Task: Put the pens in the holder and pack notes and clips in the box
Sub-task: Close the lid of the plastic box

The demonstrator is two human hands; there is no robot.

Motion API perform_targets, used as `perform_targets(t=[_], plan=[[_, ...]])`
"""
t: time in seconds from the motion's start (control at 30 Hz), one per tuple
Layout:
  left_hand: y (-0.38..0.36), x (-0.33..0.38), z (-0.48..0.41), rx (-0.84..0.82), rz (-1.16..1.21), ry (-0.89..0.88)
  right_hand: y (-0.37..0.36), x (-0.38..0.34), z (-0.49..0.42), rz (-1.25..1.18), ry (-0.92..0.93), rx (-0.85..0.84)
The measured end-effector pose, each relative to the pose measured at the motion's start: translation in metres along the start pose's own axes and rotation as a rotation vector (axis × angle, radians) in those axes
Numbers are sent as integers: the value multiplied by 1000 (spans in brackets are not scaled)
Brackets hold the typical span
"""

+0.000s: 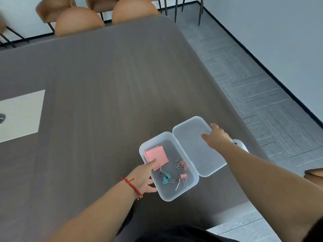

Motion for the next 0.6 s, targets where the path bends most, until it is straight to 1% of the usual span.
perform_targets(t=[0.1,0.2,0.3,0.4,0.53,0.6], plan=[[-1,5,-1,-12,101,52,24,2,7,-72,9,61],[-5,9,-1,12,112,65,54,0,30,-177,154,118],[-8,10,-2,34,131,69,66,-14,75,-217,322,60],[-9,10,-4,51,147,83,53,-31,111,-175,443,23],[-14,11,-4,94,166,79,16,-46,128,-187,466,-115],[-18,14,-1,76,202,66,-4,-52,135,-164,489,-151]])
Point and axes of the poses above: each hand's wrist, its own z-axis away from the middle knuckle, its own y-axis out of the back of the hand, x = y × z, the point moved 2 cm from there along -z, towards the middle knuckle, and after that the axes turned 12 degrees about -y, right-handed, at the moved point
